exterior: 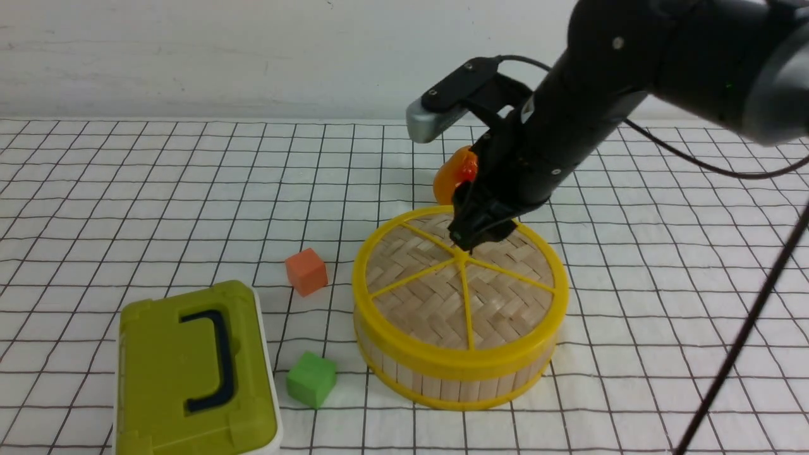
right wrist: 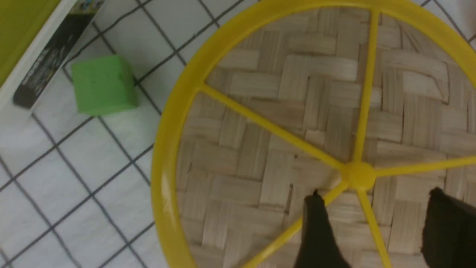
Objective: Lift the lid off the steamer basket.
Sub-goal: Use the right arm to lift the lid of the steamer
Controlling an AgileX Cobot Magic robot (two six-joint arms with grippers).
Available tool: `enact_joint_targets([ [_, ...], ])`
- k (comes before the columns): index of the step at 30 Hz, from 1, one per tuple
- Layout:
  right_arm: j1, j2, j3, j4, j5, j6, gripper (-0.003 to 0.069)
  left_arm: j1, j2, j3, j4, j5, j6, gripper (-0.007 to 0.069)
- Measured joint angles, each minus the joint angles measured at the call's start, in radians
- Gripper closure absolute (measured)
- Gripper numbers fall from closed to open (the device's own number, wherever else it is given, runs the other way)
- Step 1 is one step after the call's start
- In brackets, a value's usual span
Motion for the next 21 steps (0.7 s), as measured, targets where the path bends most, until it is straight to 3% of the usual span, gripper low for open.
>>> enact_joint_targets([
  [5, 0.0, 0.089, -0.036, -0.044, -0.037, 0.081, 0.0261, 0.0, 0.0, 0.0, 0.0, 0.0, 0.0, 0.0386],
  [10, 0.0, 0.134, -0.039, -0.056, -0.042, 0.092, 0.03, 0.0, 0.0, 0.0, 0.0, 0.0, 0.0, 0.0386],
  [17, 0.001, 0.135, -0.045, -0.044, -0.025, 0.113, 0.0559, 0.0, 0.0, 0.0, 0.0, 0.0, 0.0, 0.0386],
  [21, 0.001, 0.117, -0.044, -0.05, -0.018, 0.113, 0.0555, 0.0, 0.0, 0.0, 0.0, 0.0, 0.0, 0.0386],
])
